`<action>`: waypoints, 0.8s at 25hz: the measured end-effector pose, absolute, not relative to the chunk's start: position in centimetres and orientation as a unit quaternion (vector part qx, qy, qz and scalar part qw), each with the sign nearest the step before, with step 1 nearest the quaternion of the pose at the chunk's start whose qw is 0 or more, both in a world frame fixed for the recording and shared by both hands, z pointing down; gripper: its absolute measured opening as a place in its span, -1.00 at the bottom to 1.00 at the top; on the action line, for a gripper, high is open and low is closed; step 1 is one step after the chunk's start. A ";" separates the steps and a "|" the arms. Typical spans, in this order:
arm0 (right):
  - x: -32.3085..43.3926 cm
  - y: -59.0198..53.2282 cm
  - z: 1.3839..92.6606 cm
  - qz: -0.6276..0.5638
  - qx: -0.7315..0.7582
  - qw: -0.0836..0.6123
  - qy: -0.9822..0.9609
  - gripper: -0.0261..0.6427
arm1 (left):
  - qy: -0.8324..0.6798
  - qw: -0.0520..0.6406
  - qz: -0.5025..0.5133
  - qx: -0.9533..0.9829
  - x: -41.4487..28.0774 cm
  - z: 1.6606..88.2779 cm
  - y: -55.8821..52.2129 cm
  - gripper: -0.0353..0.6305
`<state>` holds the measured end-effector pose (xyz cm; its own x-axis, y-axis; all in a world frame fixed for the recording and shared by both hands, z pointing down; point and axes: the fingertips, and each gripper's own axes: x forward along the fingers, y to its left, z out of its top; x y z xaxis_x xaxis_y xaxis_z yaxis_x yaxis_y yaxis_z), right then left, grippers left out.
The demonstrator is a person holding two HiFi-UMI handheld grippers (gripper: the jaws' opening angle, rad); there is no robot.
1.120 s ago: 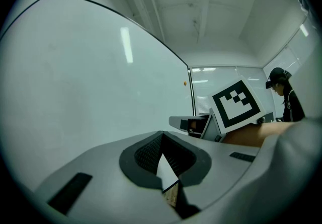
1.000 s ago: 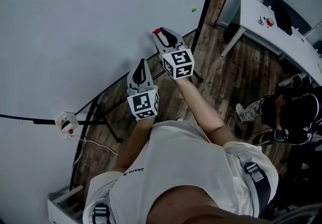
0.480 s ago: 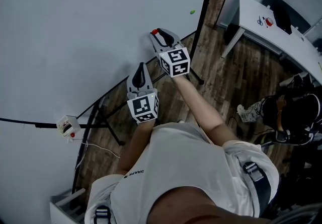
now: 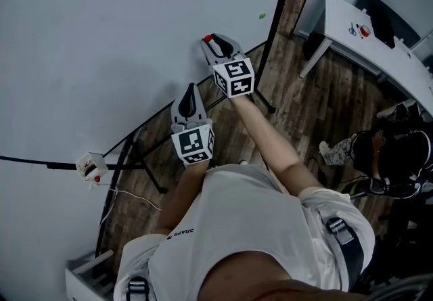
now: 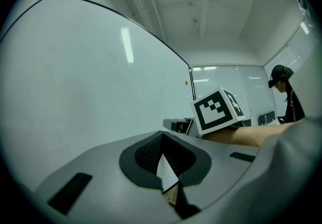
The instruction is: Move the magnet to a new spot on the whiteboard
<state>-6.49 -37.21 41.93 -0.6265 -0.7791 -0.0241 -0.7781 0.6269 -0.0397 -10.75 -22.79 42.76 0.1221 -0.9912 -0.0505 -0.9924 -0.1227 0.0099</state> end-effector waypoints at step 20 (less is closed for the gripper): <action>-7.4 -39.7 42.7 -0.032 -0.429 0.013 0.903 -0.53 | 0.662 0.012 0.023 -0.749 -11.1 42.9 -23.2 -0.89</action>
